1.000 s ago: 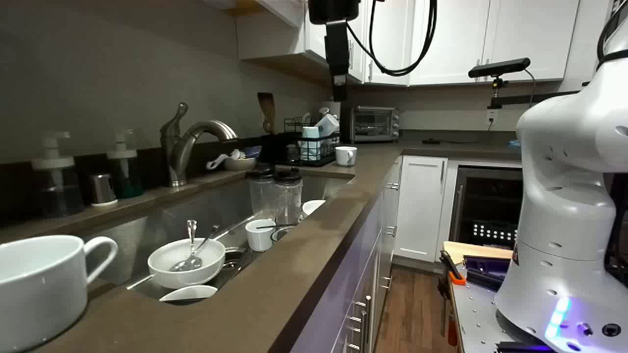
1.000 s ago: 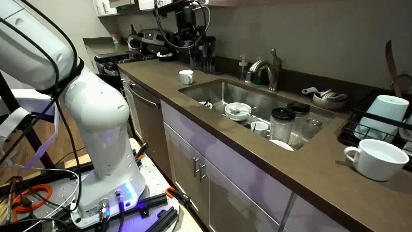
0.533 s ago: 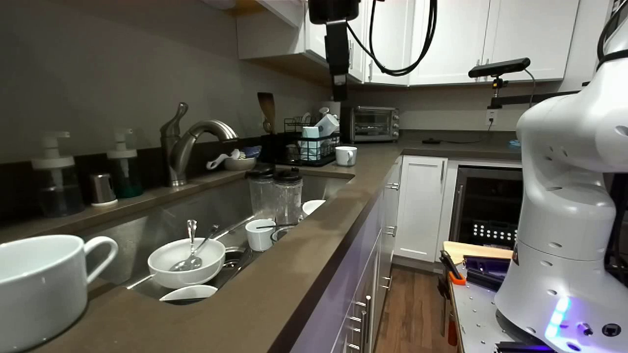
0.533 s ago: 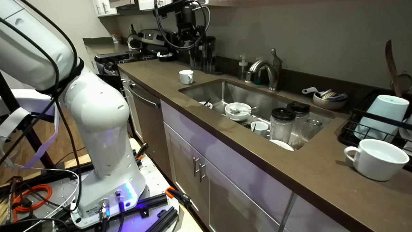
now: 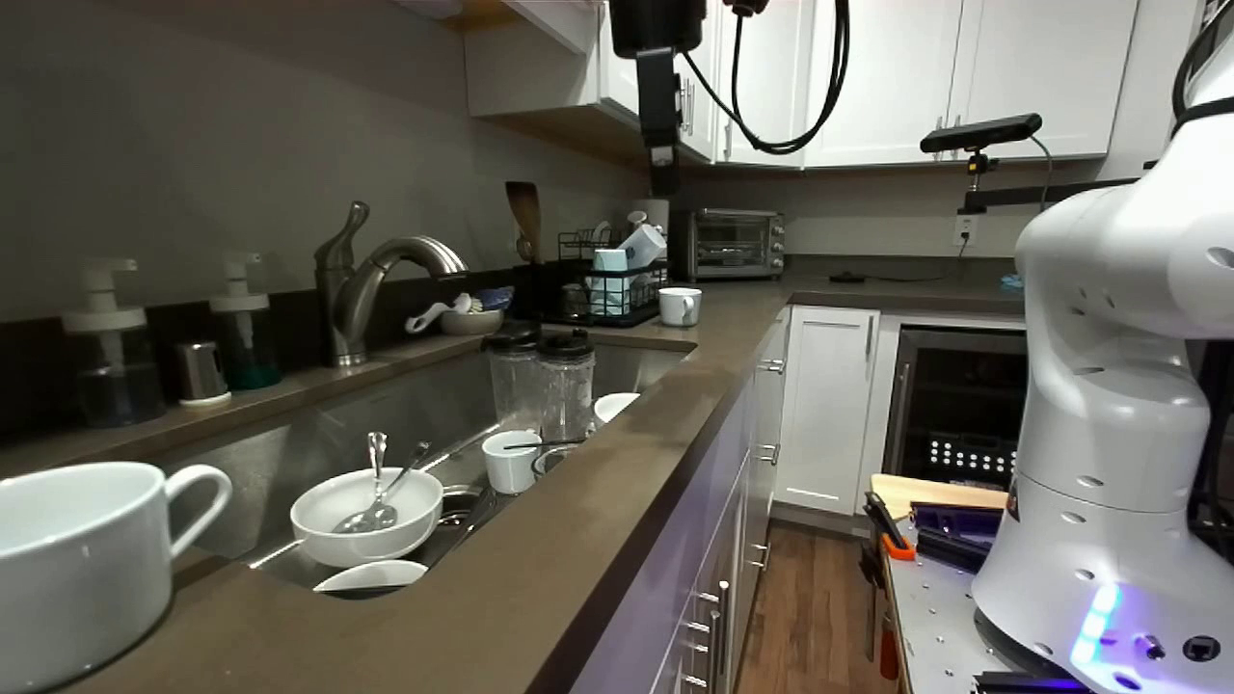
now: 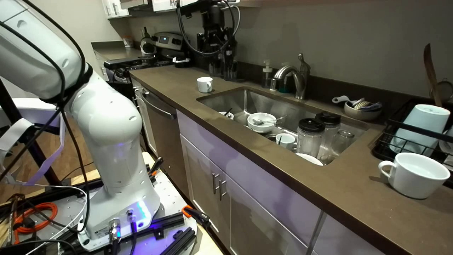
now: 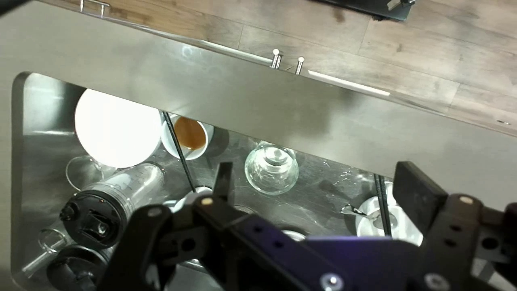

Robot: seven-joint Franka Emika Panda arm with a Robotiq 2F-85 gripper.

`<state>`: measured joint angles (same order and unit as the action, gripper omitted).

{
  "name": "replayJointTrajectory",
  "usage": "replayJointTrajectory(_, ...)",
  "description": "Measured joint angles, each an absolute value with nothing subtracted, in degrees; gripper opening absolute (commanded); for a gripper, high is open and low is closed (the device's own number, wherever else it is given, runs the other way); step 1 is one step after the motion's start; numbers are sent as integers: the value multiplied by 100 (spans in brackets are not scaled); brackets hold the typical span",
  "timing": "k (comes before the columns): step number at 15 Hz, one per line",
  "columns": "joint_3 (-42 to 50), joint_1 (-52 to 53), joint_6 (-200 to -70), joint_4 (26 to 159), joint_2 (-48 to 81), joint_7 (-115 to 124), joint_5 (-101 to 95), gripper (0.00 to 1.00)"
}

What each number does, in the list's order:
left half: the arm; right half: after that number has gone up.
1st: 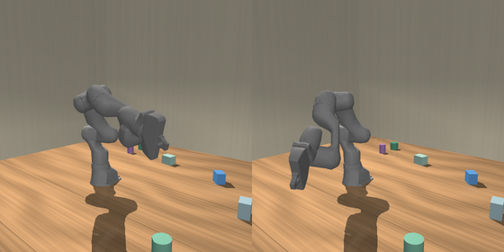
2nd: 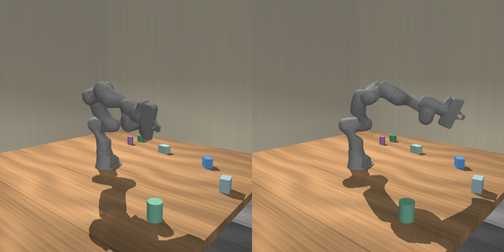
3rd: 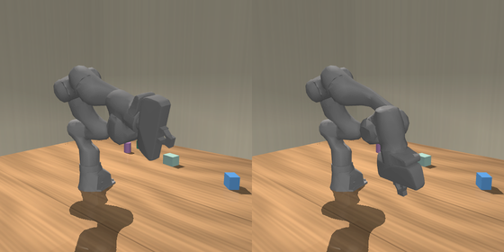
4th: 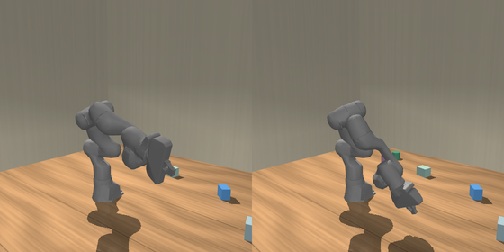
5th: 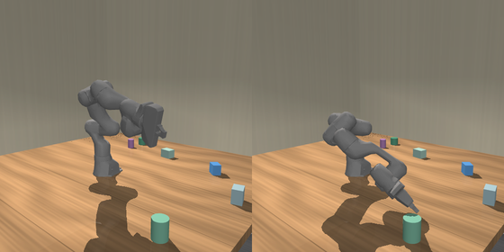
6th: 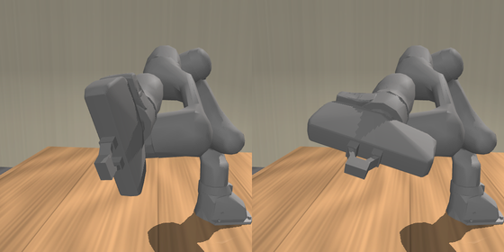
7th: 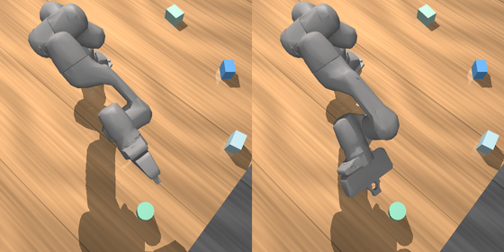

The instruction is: Pick up the white mug on the right side of the counter, pour the liquid out of the mug into the sink, place the mug on the left side of the counter

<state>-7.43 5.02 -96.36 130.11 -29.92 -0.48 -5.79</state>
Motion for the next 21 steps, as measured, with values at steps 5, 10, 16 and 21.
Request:
replayJointTrajectory(5,-324,208,-9762,12928,-2919,98,-584,100)
replayJointTrajectory(10,-77,-211,-10172,12930,-2788,623,-646,100)
replayJointTrajectory(16,264,-749,-10673,12935,-2444,1194,-808,100)
replayJointTrajectory(21,597,-1153,-11009,12924,-2056,1530,-906,100)
